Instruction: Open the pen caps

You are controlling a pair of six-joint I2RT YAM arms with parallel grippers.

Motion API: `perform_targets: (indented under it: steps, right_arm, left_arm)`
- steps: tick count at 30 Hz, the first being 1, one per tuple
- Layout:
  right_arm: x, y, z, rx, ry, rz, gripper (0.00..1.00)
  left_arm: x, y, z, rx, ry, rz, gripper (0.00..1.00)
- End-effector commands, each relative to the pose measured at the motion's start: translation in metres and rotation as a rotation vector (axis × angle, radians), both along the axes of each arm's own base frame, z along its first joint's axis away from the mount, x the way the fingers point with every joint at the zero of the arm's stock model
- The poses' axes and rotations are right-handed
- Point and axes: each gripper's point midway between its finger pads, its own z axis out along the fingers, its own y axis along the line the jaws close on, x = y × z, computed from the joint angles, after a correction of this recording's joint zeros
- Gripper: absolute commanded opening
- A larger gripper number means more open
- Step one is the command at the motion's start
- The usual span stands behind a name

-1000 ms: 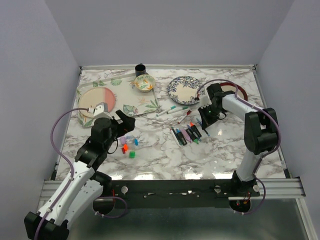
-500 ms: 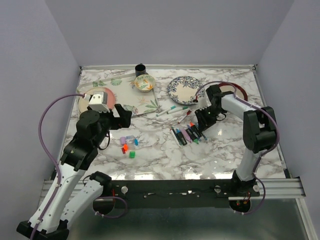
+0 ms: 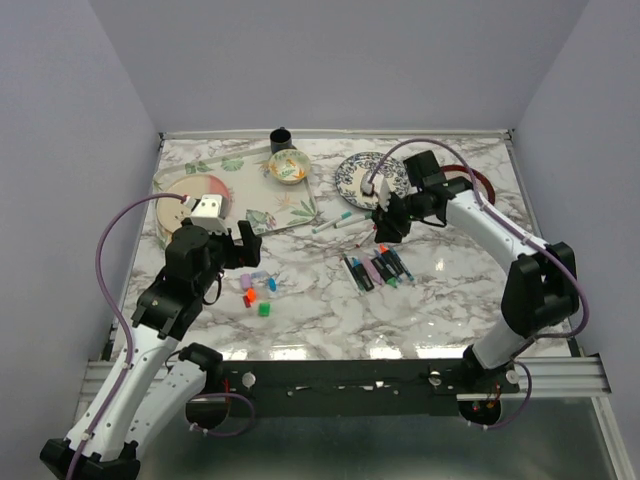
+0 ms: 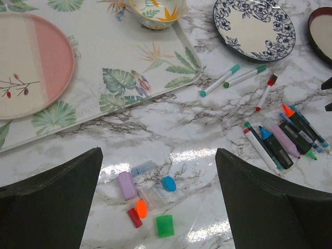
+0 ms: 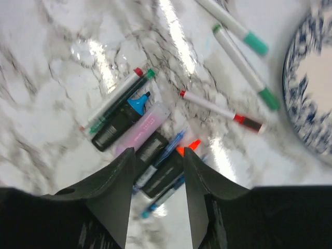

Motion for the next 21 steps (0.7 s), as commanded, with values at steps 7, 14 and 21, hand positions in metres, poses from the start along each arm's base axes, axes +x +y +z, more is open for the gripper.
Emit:
perform_targets:
  steps: [7,14,21]
  right_arm:
    - [0.020,-0.003,-0.006,-0.252,-0.510,0.989,0.52]
    - [0.043,0.018,-0.033,-0.283,-0.457,1.033,0.51]
    - [0.052,0.027,-0.068,-0.362,-0.387,1.039,0.47]
  left_arm:
    - [0.007,0.010,0.004,0.006,-0.029,0.020,0.99]
    - [0.008,0.010,0.003,0.002,-0.026,0.021,0.99]
    - [0.009,0.010,0.003,-0.005,-0.027,0.014,0.99]
